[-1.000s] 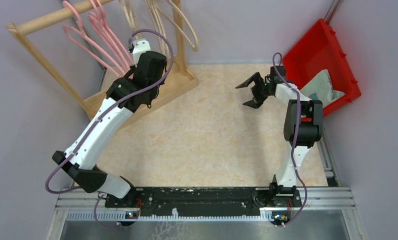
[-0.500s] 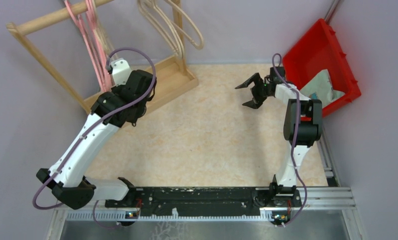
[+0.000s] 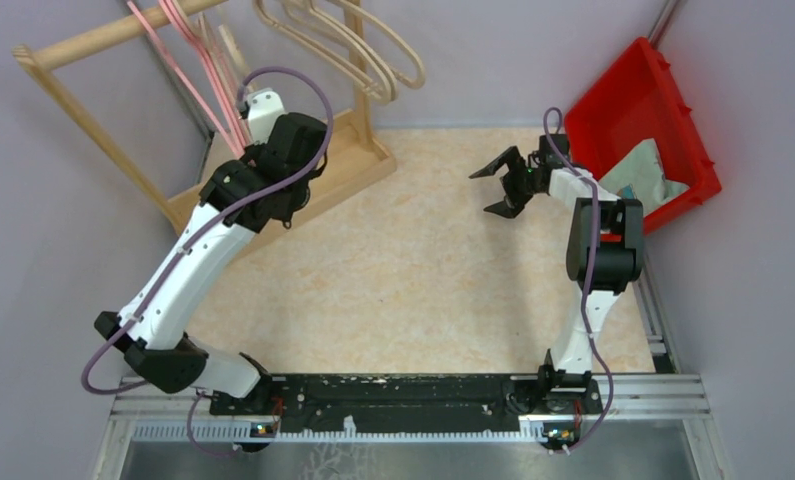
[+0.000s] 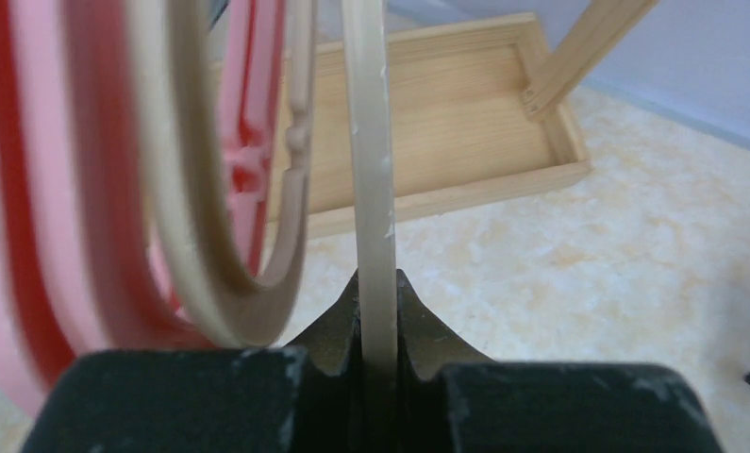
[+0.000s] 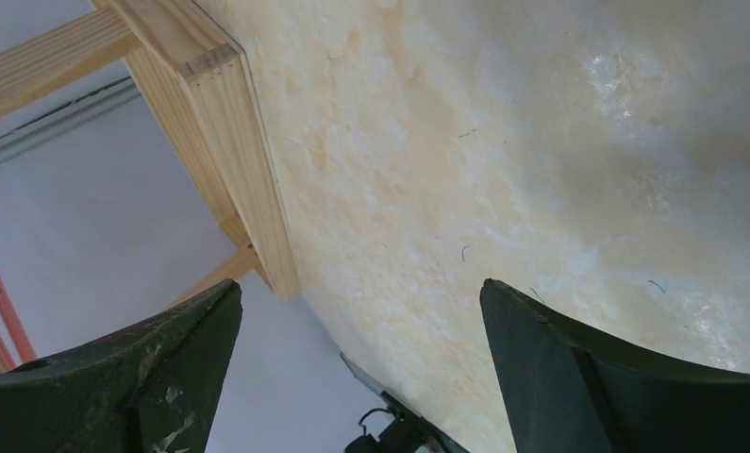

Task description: Organize the hangers

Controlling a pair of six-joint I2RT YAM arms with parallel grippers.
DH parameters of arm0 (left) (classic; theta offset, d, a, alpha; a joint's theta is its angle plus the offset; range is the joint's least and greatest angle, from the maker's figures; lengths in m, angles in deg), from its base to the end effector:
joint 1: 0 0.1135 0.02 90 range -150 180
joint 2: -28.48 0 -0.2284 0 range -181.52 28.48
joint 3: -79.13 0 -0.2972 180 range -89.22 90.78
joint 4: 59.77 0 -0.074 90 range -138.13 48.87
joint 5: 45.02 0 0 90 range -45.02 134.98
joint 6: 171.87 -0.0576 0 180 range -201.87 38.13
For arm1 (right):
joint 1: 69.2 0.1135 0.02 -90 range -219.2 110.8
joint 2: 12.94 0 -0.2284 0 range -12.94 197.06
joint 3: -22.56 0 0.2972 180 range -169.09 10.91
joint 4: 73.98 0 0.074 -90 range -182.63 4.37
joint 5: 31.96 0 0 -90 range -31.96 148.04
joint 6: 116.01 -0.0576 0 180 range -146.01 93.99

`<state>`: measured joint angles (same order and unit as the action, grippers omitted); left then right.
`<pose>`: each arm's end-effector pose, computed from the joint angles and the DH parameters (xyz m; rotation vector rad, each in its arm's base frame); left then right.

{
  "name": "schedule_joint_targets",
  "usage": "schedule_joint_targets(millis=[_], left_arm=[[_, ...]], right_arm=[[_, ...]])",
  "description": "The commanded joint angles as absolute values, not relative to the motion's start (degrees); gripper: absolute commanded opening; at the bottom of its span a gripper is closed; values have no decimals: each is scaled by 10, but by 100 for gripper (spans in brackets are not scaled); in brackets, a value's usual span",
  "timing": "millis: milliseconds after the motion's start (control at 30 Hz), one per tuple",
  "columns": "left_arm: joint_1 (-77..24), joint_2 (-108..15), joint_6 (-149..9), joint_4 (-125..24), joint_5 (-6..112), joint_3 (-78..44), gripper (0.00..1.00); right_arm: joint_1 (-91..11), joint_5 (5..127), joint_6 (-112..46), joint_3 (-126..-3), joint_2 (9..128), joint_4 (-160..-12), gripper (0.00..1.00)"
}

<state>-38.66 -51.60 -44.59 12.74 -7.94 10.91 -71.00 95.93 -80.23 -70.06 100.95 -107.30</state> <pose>0.2753 -0.1614 0.4236 -0.4170 1.9377 0.2140 0.4596 0.0210 0.1172 0.9809 2.4579 1.1811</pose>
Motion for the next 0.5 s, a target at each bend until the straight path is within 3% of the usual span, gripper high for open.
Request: schedule_joint_targets(millis=[0,467], left_arm=[[-420,-559,-496,84,-73,191,0],[-411,-654,-551,20,-38,267,0]], right_arm=[[-713,972,-806,-697,1010,-1049,97],[-713,984,-814,-695,1018,-1039,97]])
